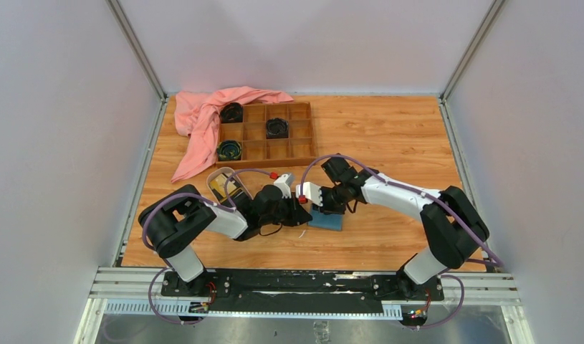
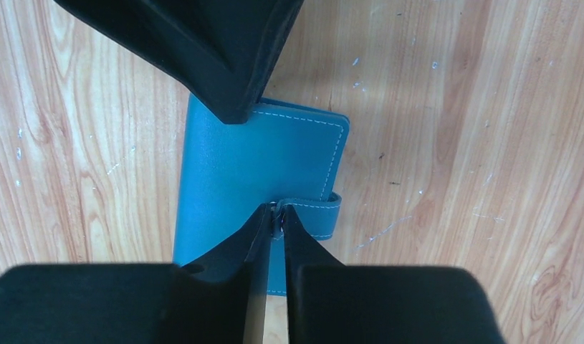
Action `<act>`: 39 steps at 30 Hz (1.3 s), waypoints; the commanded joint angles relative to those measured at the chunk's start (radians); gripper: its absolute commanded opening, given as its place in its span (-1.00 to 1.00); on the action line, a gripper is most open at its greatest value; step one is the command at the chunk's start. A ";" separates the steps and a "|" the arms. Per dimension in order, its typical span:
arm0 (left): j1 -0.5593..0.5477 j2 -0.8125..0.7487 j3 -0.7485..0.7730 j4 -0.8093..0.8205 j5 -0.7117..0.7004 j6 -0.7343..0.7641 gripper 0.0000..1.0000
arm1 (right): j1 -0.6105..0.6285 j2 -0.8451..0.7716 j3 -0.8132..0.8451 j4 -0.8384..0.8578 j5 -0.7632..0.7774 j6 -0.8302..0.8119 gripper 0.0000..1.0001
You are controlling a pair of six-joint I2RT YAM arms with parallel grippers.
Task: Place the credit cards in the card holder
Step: Open the card holder at the center of the board.
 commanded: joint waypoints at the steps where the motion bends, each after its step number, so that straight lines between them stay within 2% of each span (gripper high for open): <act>1: -0.012 -0.001 -0.025 -0.012 -0.007 0.016 -1.00 | 0.004 -0.015 -0.002 -0.028 0.091 -0.005 -0.78; 10: -0.012 -0.006 -0.032 -0.012 -0.011 0.025 -1.00 | -0.034 -0.070 -0.007 0.000 0.096 0.029 -0.98; 16: -0.012 -0.058 -0.044 -0.012 -0.029 0.061 -0.97 | -0.124 -0.068 0.011 -0.003 -0.023 0.111 -1.00; 23: -0.008 -0.139 -0.072 -0.015 -0.064 0.085 -0.56 | -0.197 -0.073 0.028 -0.032 -0.177 0.154 -1.00; 28: 0.002 -0.218 -0.114 -0.015 -0.092 0.099 -0.40 | -0.245 -0.069 0.038 -0.048 -0.284 0.183 -1.00; 34: 0.003 -0.440 -0.197 -0.041 -0.165 0.147 -0.23 | -0.282 -0.068 0.048 -0.060 -0.387 0.214 -1.00; 39: 0.003 -0.703 -0.268 -0.141 -0.280 0.193 0.07 | -0.295 -0.073 0.052 -0.060 -0.424 0.234 -1.00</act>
